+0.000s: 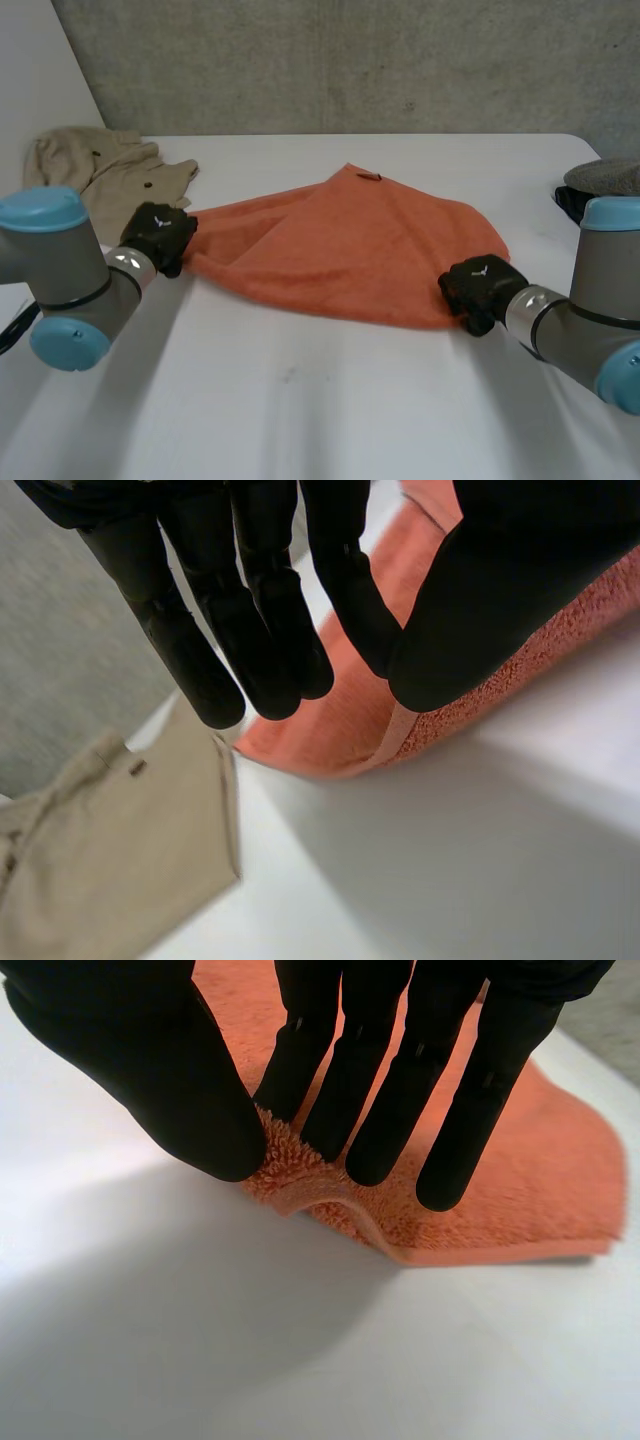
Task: Fold the laundry.
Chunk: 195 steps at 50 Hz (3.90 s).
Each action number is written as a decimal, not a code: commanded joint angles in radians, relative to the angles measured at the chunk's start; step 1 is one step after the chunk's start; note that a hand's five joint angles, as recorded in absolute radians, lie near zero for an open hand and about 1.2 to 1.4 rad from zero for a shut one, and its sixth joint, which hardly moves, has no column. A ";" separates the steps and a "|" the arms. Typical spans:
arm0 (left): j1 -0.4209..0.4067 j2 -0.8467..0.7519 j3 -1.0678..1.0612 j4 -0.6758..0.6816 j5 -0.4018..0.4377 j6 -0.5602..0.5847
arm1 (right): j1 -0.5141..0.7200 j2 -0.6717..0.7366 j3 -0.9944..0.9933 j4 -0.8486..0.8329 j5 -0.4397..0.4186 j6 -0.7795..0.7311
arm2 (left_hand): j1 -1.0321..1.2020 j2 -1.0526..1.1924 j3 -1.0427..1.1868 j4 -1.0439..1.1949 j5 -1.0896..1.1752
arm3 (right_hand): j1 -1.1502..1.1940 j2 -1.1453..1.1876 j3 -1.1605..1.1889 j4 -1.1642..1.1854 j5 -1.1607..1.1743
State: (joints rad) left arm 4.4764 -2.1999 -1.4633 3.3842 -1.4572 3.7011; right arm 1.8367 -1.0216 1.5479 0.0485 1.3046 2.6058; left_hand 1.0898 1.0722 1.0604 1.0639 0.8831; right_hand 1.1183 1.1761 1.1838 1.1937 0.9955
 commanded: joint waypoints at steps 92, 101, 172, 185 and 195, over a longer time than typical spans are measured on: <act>0.296 0.237 -0.065 -0.284 0.337 -0.247 | 0.187 0.288 -0.581 0.004 0.024 0.215 | -0.633 -0.615 -0.603 -0.607 -0.601 | -0.565 -0.623 -0.631 -0.640 -0.617; 0.268 0.118 -0.046 -0.327 0.466 -0.237 | 0.184 0.310 -0.603 0.007 0.025 0.212 | -0.633 -0.615 -0.603 -0.607 -0.601 | -0.621 -0.678 -0.686 -0.696 -0.672; 0.014 0.531 0.440 -0.471 0.117 -0.139 | 0.176 0.255 -1.039 -0.242 0.098 0.551 | 0.306 0.324 0.336 0.332 0.339 | 0.278 0.220 0.212 0.203 0.226; -0.054 0.614 0.373 -0.497 0.107 -0.152 | 0.190 0.345 -0.799 -0.116 -0.335 0.637 | 0.306 0.324 0.336 0.332 0.339 | -0.835 -0.893 -0.900 -0.910 -0.887; -0.051 0.657 0.330 -0.496 0.152 -0.145 | 0.282 0.595 -1.054 0.115 -0.343 0.547 | 0.306 0.324 0.336 0.332 0.339 | -0.888 -0.946 -0.954 -0.964 -0.940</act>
State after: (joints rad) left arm 4.4201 -1.5546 -1.1153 2.8870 -1.3260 3.5532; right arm 2.0678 -0.5658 0.6587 0.0443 0.9127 3.2221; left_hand 1.1696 1.1971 1.1925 1.1995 0.9785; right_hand 0.2291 0.2117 0.2098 0.2172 0.0485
